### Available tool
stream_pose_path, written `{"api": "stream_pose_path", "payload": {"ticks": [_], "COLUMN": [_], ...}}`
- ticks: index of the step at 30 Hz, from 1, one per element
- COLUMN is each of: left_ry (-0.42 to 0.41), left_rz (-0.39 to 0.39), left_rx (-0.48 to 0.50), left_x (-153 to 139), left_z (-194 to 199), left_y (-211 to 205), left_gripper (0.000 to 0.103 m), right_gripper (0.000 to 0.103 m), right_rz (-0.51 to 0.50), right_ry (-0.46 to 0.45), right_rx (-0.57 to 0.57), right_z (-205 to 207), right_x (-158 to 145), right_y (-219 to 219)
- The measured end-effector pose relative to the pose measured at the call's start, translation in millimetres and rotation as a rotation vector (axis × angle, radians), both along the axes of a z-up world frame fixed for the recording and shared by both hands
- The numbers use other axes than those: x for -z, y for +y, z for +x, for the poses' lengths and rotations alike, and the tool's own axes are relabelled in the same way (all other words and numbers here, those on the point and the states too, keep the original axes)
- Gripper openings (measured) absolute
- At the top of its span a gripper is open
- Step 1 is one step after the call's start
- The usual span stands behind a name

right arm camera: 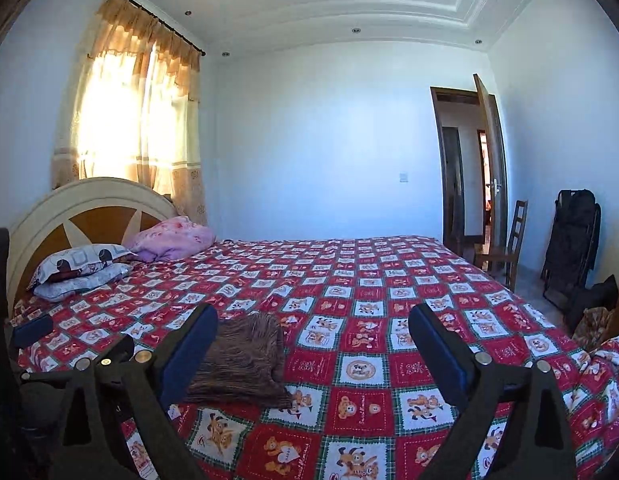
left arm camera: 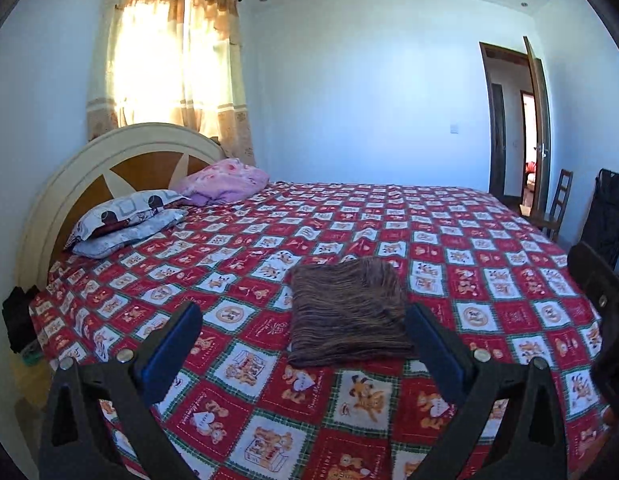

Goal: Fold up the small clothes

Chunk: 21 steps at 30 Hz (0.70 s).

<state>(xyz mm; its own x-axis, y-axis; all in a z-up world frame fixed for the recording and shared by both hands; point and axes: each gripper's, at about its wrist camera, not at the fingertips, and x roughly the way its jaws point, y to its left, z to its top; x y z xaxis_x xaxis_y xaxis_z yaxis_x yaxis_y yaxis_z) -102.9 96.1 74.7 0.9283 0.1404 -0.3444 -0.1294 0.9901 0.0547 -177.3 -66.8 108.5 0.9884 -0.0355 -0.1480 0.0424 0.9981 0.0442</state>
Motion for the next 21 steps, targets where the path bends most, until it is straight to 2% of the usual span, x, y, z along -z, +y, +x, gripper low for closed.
{"api": "stream_pose_path", "payload": {"ticks": [8,21], "left_ry": [0.000,0.005], "left_rz": [0.001,0.007], "left_rx": [-0.030,-0.027], "left_x": [-3,-3], "left_z": [-7,-11], "left_y": [-1,-2], "left_gripper": [0.103,0.103], "right_gripper": [0.097,0.097], "right_rz": [0.034,0.031], "right_ry": [-0.007,0.013], "right_rx": [0.014,0.007], "right_z": [-8,-7], "right_x": [-4,0], "right_y": [-5,-5]}}
